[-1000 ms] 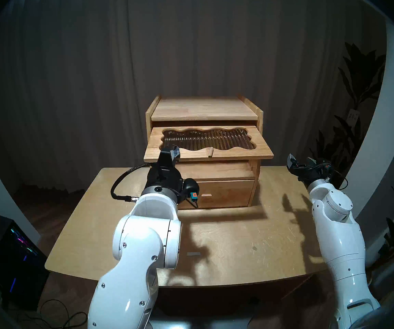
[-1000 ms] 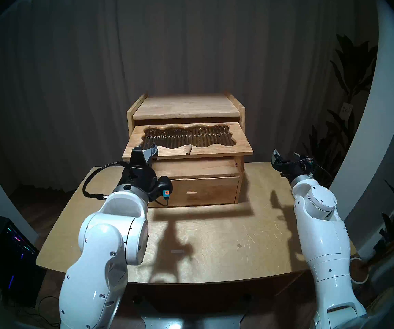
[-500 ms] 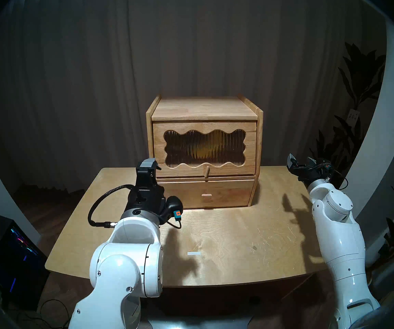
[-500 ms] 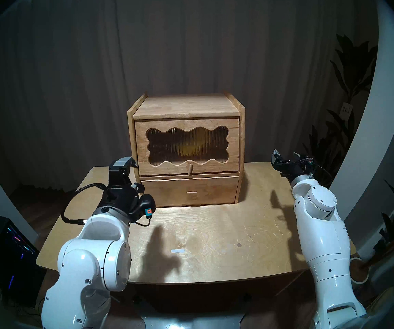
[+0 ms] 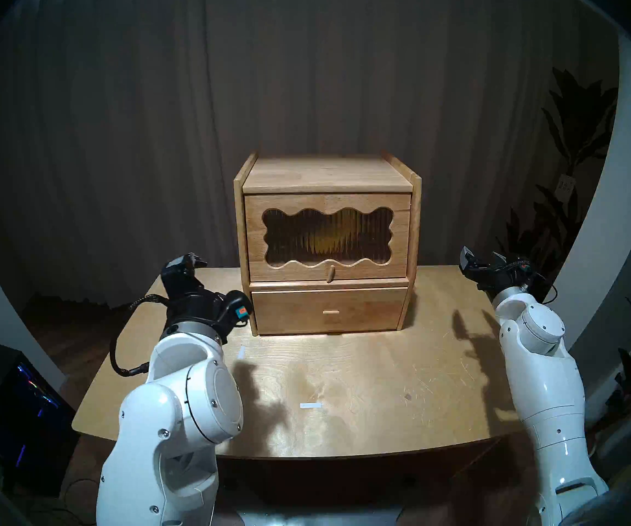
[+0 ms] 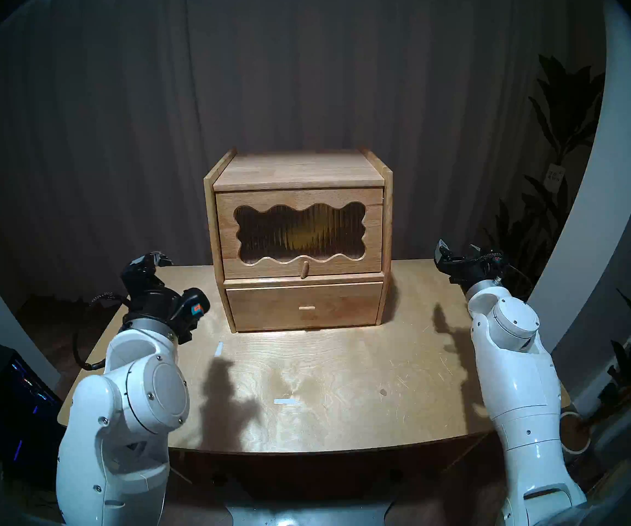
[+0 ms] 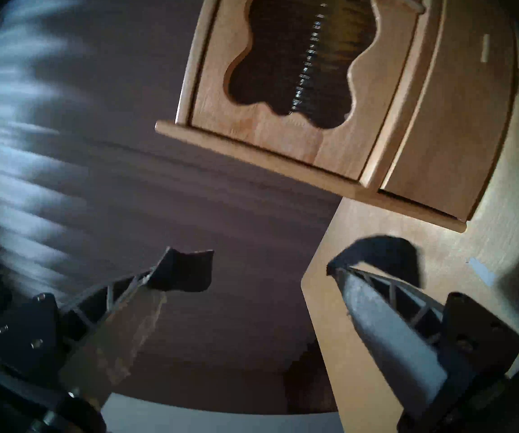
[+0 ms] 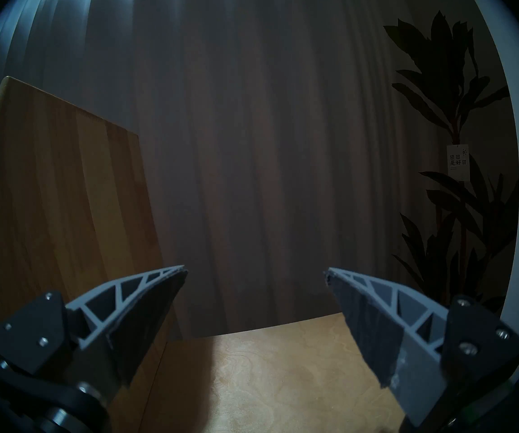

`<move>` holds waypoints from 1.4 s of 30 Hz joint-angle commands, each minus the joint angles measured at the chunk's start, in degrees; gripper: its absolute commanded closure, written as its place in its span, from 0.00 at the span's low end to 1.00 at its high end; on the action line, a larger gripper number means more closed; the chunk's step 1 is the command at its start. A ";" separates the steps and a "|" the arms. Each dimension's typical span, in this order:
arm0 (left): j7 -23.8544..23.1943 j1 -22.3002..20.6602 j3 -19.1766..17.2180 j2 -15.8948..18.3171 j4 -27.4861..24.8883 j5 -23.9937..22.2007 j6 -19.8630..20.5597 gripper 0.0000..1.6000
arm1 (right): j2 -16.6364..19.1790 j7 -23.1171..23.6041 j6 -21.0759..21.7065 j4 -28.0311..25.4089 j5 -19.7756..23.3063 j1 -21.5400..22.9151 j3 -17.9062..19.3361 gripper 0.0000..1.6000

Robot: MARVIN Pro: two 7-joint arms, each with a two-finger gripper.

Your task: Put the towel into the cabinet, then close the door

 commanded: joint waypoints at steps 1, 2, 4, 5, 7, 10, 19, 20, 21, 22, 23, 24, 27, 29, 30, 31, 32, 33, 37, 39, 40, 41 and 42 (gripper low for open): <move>2.19 -2.94 -4.11 -3.53 -1.32 -6.91 4.65 0.00 | 0.09 0.12 -0.41 -1.12 0.09 0.83 0.12 0.00; 2.46 -3.23 -4.62 -3.74 -1.32 -7.92 5.13 0.00 | 0.09 0.13 -0.41 -1.13 0.09 0.84 0.12 0.00; 2.80 -4.03 -6.09 -4.31 -1.32 -10.46 6.43 0.00 | 0.08 0.14 -0.42 -1.13 0.09 0.84 0.13 0.00; 3.02 -4.50 -7.04 -4.65 -1.32 -12.07 7.15 0.00 | 0.07 0.15 -0.43 -1.15 0.09 0.85 0.14 0.00; 3.20 -5.32 -8.45 -5.05 -1.32 -14.44 8.05 0.00 | 0.07 0.17 -0.43 -1.15 0.08 0.85 0.14 0.00; 3.88 -6.49 -11.21 -5.72 -1.32 -18.82 9.20 0.00 | 0.04 0.19 -0.47 -1.23 0.09 0.85 0.17 0.00; 5.03 -6.37 -16.99 -6.23 -1.32 -32.84 5.04 0.00 | 0.00 0.26 -0.46 -1.24 0.07 0.85 0.22 0.00; 5.15 -6.42 -17.19 -6.19 -0.70 -33.85 4.31 0.00 | 0.00 0.27 -0.46 -1.23 0.07 0.85 0.22 0.00; 4.96 -6.59 -17.08 -6.14 0.04 -34.80 3.44 0.00 | 0.00 0.28 -0.45 -1.21 0.07 0.86 0.22 0.00; 5.05 -6.75 -17.41 -6.17 0.64 -36.57 2.56 0.00 | -0.01 0.29 -0.45 -1.20 0.06 0.86 0.23 0.00; 5.55 -7.10 -17.70 -6.15 1.55 -37.80 1.41 0.00 | 0.00 0.22 -0.64 -1.30 -0.14 0.88 0.17 0.00; 5.84 -7.42 -17.87 -6.14 2.39 -38.74 0.34 0.00 | -0.03 0.21 -0.70 -1.38 -0.21 0.91 0.09 0.00; 6.79 -8.61 -18.44 -6.02 5.48 -41.08 -2.73 0.00 | -0.29 0.28 -1.06 -1.72 -0.53 1.01 -0.40 0.00; 7.42 -9.62 -19.26 -5.95 7.47 -42.78 -4.32 0.00 | -0.64 0.21 -1.23 -1.79 -0.52 1.19 -0.62 0.00; 7.78 -10.15 -19.77 -5.92 8.55 -43.63 -5.56 0.00 | -0.88 0.06 -1.33 -1.80 -0.52 1.34 -0.68 0.00; 8.18 -10.97 -20.14 -5.80 9.42 -44.28 -5.64 0.00 | -0.95 0.01 -1.38 -1.80 -0.62 1.58 -0.85 0.00; 8.63 -11.65 -20.78 -5.73 10.68 -45.45 -7.66 0.00 | -0.93 -0.05 -1.45 -1.81 -0.93 1.75 -1.13 0.00; 8.90 -12.50 -20.85 -5.56 11.31 -45.66 -7.50 0.00 | -1.17 -0.11 -1.52 -1.83 -0.91 1.99 -1.32 0.00; 10.52 -15.10 -22.01 -5.11 14.78 -48.49 -11.53 0.00 | -1.84 -0.64 -1.65 -1.26 -1.51 2.83 -2.39 0.00; 11.49 -15.87 -22.52 -5.10 15.91 -49.58 -13.03 0.00 | -2.25 -0.96 -1.93 -0.94 -1.85 3.14 -2.98 0.00; 11.76 -16.69 -22.89 -5.07 16.81 -50.23 -14.21 0.00 | -2.40 -1.13 -1.99 -0.83 -2.01 3.28 -3.26 0.00; 12.29 -17.59 -23.30 -4.98 17.91 -51.07 -15.56 0.00 | -2.57 -1.42 -2.09 -0.66 -2.24 3.45 -3.59 0.00; 12.70 -17.54 -23.37 -4.80 18.13 -51.58 -15.81 0.00 | -2.78 -1.68 -2.19 -0.55 -2.35 3.55 -3.74 0.00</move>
